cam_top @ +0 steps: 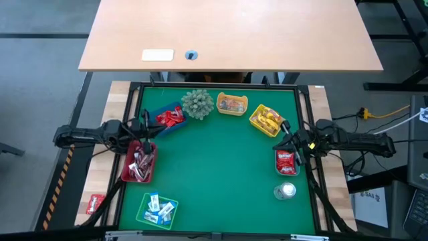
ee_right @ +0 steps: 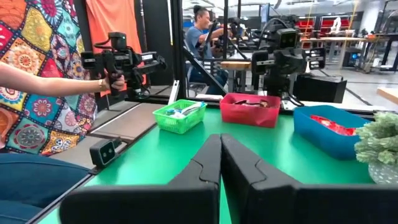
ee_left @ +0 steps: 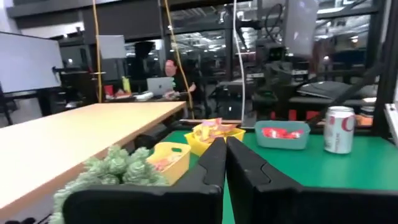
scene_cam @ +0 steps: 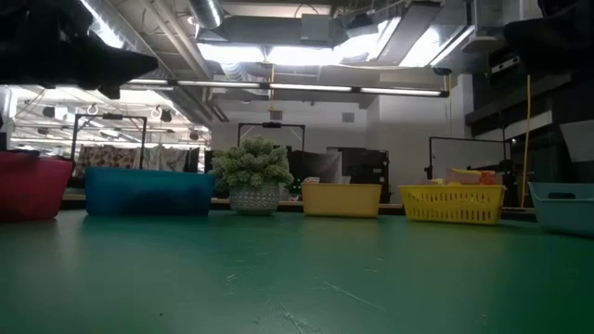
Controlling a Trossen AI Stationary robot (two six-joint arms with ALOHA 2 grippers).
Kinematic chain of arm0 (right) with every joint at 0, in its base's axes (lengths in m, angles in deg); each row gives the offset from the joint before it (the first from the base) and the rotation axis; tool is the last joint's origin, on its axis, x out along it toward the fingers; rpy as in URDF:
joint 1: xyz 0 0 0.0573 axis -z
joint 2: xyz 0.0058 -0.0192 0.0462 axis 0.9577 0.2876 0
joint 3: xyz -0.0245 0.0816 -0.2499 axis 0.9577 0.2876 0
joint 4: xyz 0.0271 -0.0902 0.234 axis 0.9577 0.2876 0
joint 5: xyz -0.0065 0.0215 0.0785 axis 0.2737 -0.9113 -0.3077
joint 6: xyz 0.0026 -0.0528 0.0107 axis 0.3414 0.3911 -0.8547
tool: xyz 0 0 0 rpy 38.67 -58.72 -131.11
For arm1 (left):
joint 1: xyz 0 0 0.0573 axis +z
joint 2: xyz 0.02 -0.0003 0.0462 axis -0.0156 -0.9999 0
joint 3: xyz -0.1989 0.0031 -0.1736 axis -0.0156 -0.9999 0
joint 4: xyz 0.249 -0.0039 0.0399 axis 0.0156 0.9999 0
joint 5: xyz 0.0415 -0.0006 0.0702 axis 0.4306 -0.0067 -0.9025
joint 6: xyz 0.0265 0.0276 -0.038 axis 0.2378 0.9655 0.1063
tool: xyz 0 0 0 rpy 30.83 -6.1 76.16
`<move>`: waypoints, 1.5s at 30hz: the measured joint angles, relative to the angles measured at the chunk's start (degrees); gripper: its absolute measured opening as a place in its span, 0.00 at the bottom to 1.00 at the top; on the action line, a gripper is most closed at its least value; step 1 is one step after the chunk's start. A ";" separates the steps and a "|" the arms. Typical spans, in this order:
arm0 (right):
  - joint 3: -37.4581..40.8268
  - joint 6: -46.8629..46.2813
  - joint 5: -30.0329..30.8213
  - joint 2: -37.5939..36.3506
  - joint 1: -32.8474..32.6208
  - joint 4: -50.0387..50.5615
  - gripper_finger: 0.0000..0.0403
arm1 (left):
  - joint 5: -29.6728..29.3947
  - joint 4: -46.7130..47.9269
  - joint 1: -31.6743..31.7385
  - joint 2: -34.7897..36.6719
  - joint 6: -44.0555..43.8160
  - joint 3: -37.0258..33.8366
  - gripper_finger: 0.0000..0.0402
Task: Sort candy
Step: Return to Home Position
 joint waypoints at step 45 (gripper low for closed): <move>8.43 4.58 23.84 0.02 0.02 2.45 0.02 | -3.06 4.60 4.78 -0.31 -1.95 0.00 0.00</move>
